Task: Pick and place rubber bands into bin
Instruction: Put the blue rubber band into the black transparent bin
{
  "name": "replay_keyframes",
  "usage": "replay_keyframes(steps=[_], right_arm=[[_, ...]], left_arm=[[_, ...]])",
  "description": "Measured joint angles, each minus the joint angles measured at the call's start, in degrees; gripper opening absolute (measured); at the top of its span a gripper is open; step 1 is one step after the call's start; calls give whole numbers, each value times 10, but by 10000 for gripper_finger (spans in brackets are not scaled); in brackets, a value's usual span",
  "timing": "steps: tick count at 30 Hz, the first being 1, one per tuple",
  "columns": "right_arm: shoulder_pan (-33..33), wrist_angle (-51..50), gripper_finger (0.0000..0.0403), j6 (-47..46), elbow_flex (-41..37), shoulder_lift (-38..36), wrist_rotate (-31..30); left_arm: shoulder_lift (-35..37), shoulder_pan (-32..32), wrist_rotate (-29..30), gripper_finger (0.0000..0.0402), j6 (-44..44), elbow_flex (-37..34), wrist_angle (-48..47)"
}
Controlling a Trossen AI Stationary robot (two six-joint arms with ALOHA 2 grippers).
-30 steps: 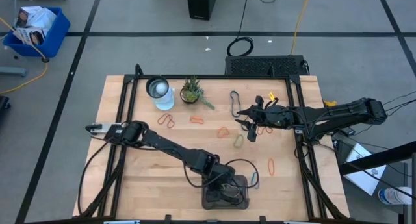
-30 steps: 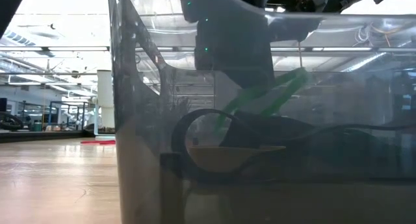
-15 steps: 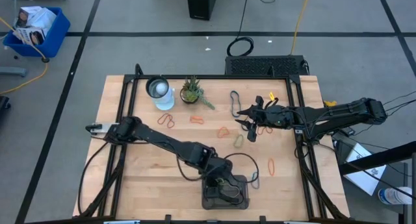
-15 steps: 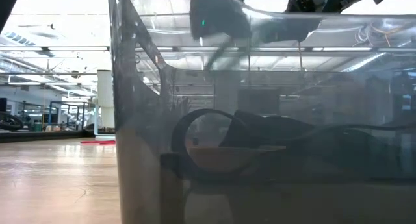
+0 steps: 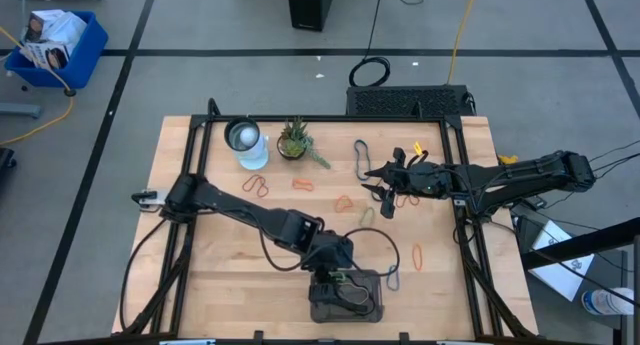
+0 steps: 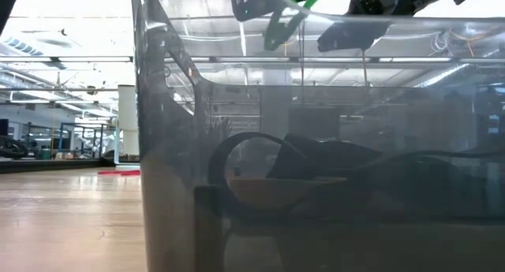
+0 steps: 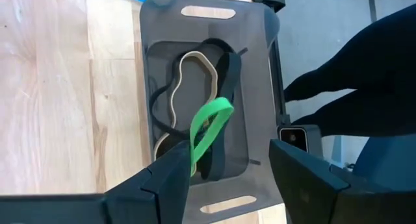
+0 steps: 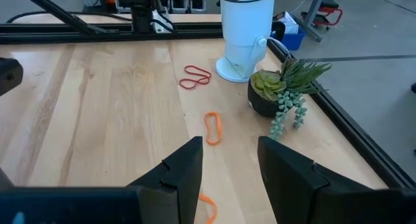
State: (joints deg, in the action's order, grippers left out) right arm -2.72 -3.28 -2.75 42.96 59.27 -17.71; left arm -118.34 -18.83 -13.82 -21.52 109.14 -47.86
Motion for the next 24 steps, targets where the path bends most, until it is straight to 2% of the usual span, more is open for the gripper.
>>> replay_keyframes(steps=[21,24], right_arm=[[0,0,141,5,0,0,0],[0,0,141,7,0,0,0]], left_arm=[[-1,0,5,214,6,0,0],[24,3,-7,214,14,-2,-29]])
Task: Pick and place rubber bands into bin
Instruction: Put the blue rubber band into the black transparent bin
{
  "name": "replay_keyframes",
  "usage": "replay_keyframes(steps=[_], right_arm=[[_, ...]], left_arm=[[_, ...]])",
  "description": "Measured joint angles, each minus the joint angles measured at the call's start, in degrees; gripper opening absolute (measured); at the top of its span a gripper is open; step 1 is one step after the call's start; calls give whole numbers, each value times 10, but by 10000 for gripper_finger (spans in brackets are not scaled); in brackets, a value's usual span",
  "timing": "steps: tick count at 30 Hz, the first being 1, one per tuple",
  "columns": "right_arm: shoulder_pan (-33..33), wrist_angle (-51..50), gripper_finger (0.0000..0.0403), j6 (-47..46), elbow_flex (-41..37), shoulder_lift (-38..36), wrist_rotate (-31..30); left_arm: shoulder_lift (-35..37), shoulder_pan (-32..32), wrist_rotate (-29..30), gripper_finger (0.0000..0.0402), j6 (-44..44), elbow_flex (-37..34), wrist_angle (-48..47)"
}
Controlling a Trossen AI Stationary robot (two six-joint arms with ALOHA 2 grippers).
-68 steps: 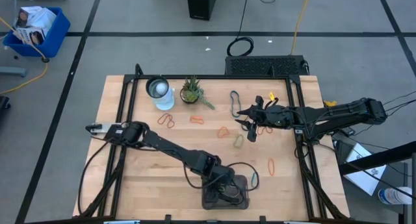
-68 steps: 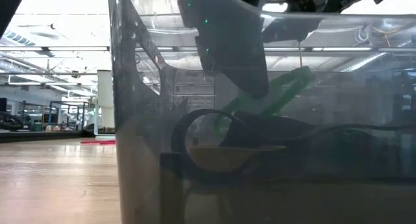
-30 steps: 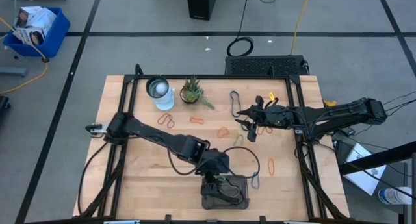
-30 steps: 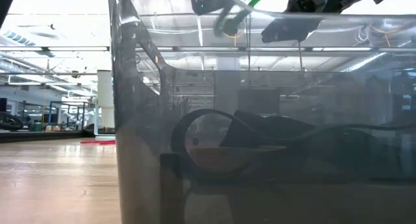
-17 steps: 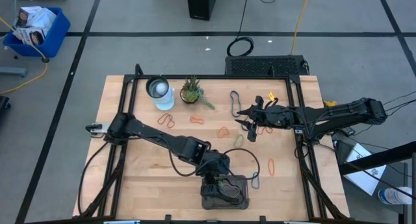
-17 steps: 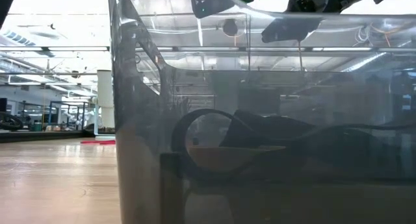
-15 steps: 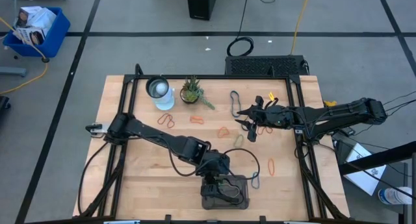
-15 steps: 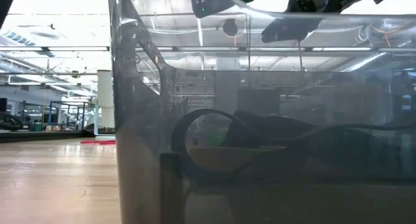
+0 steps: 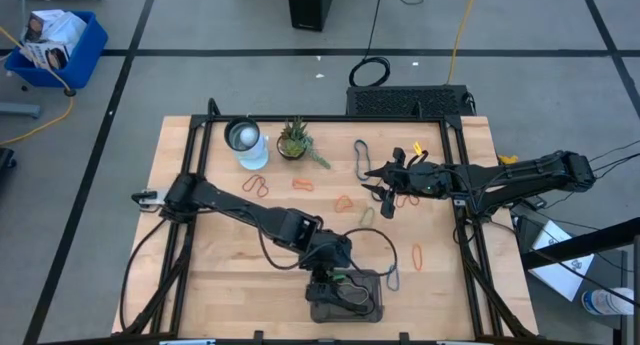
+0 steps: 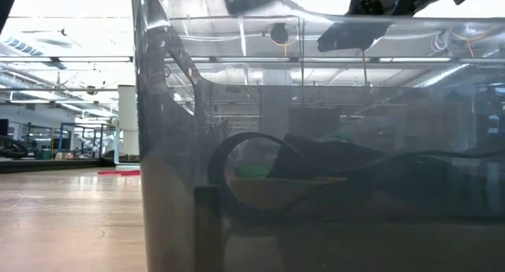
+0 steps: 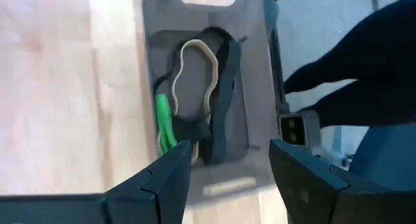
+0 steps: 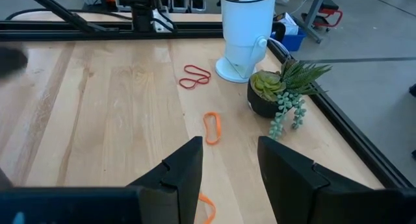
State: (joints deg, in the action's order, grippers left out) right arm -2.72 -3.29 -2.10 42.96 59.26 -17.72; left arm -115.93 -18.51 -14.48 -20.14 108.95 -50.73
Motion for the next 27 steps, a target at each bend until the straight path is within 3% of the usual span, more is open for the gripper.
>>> replay_keyframes(steps=[3,6,9,12,18,27], right_arm=[[0,-2,141,-3,0,-3,4],[0,-4,141,-19,1,-15,49],[-1,-14,141,-33,1,-37,96],[-5,-36,141,-56,1,-66,104],[-29,-71,141,-87,1,-109,97],[-76,-194,141,-211,0,-93,70]], left_arm=[[55,-3,66,214,30,1,18],[106,-5,135,214,70,-1,49],[168,-1,131,214,105,-52,106],[250,9,100,214,110,-140,187],[419,27,96,214,105,-354,345],[667,42,100,214,76,-648,499]])
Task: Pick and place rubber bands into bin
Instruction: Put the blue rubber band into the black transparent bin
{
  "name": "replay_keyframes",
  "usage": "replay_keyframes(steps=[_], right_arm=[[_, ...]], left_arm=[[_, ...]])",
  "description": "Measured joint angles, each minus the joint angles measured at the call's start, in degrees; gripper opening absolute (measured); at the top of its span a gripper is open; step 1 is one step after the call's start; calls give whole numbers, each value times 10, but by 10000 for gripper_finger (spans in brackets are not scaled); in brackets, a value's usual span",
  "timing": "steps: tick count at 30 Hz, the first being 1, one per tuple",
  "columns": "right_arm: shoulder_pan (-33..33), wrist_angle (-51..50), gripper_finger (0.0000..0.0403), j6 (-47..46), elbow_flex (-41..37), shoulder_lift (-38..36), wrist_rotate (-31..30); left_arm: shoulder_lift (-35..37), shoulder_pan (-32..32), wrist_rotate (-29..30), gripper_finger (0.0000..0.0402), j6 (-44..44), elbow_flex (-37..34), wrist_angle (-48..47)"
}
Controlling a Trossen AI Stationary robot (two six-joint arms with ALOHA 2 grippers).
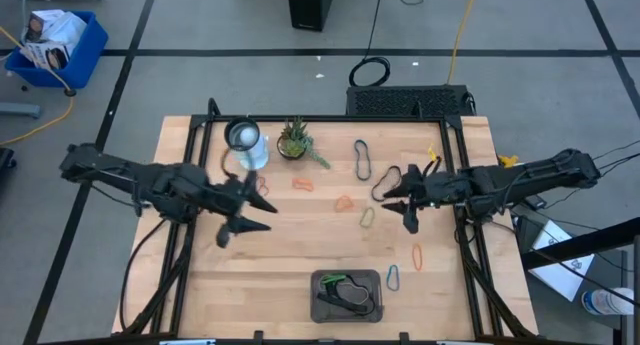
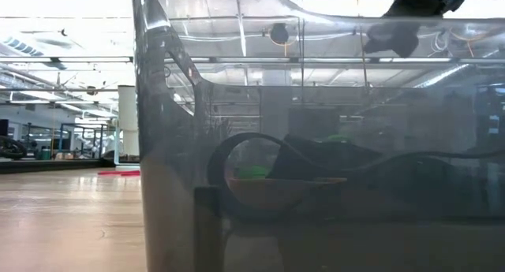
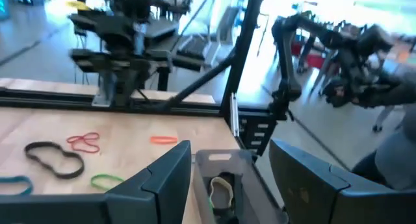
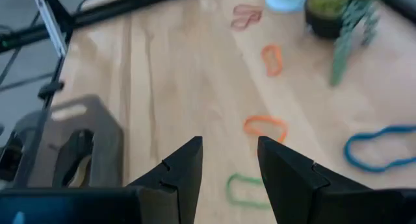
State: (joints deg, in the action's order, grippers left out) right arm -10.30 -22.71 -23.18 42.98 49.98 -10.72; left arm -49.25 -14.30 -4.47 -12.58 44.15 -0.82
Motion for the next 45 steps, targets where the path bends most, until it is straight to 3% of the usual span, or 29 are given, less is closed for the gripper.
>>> replay_keyframes(steps=[5,9,16,24,28,38,45], right_arm=[[-38,-10,141,-53,4,30,-4],[-68,-88,141,-128,32,70,-14],[-123,-225,141,-306,99,159,-12],[-202,-243,141,-528,136,256,-7],[-227,-244,141,-603,137,308,31],[-261,-173,141,-709,137,423,73],[-274,-173,141,-765,137,450,93]], left_arm=[[113,7,3,214,-14,-121,57],[186,15,15,214,-26,-200,102],[245,26,45,214,-43,-297,180],[249,37,64,214,-31,-309,196],[249,42,66,214,2,-309,237],[249,62,66,214,46,-309,250],[249,69,66,214,46,-309,249]])
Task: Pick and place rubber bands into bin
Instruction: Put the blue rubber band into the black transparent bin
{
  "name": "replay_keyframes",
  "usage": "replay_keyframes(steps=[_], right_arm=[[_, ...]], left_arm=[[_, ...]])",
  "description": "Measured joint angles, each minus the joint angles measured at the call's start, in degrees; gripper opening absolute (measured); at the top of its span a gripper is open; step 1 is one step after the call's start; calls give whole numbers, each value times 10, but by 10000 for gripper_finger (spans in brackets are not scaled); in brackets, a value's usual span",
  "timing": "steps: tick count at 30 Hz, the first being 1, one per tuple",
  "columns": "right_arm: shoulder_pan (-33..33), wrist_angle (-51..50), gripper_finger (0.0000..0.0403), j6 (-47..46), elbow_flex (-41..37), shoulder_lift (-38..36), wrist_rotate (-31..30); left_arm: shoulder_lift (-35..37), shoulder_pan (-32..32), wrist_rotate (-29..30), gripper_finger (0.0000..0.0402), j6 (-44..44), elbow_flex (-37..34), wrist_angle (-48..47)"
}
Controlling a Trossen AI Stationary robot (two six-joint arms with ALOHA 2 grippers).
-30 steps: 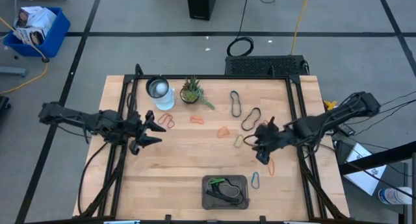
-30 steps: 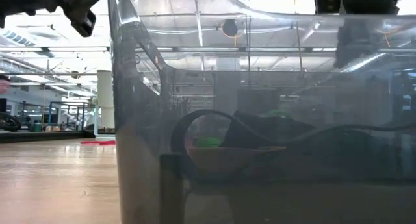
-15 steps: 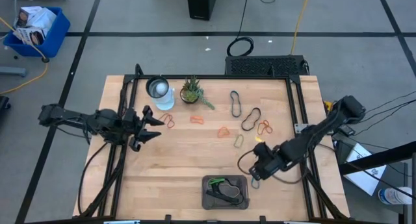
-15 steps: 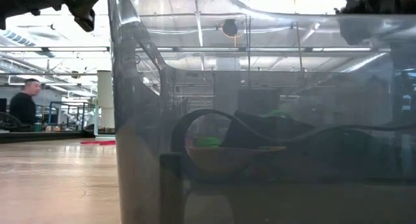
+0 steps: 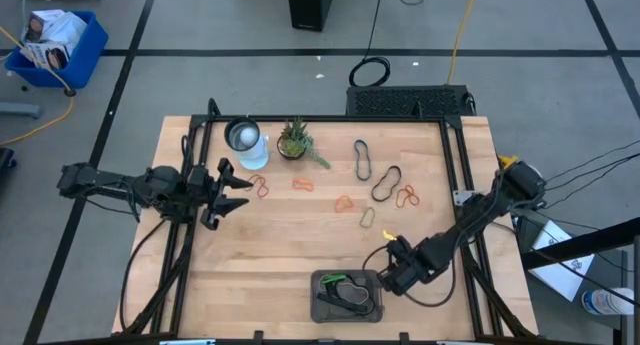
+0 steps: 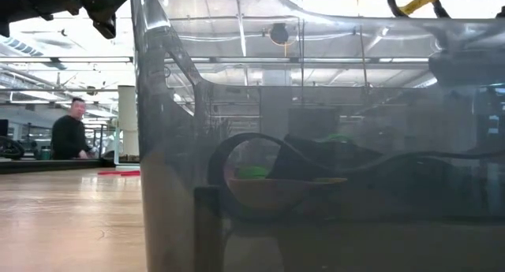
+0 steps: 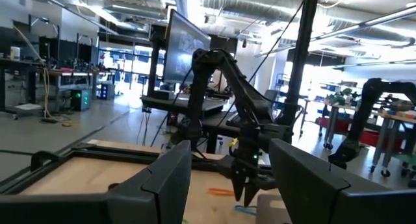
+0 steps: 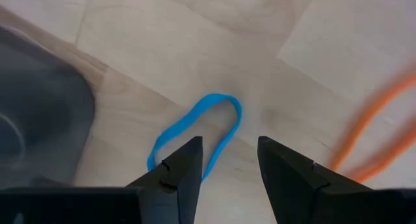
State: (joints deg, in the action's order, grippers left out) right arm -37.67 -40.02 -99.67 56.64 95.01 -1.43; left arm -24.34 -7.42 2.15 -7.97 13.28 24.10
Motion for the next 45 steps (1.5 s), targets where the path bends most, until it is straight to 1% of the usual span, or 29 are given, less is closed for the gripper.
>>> replay_keyframes(steps=[6,11,18,21,23,27,30,34,38,41,45], right_arm=[[0,5,141,-3,1,25,1],[1,12,141,1,2,41,21],[1,30,141,57,-2,23,25],[1,43,141,58,-2,21,31],[0,50,141,61,-2,21,24],[0,59,141,76,-2,21,-8],[0,66,139,87,-11,19,-8],[1,73,128,65,-31,18,16],[1,96,109,54,-51,17,23],[1,111,89,59,-60,17,25],[1,106,53,59,-64,17,27]], left_arm=[[0,0,0,214,0,0,-5],[0,0,0,214,2,0,-8],[0,0,0,214,4,0,-8],[0,0,0,214,4,0,-10],[0,0,-1,214,3,0,-17],[0,0,-1,214,1,0,-29],[0,0,-1,214,1,0,-33],[0,0,-1,214,0,0,-34],[0,0,-1,214,0,0,-34],[0,0,-1,214,0,0,-35],[0,0,-1,214,0,0,-37]])
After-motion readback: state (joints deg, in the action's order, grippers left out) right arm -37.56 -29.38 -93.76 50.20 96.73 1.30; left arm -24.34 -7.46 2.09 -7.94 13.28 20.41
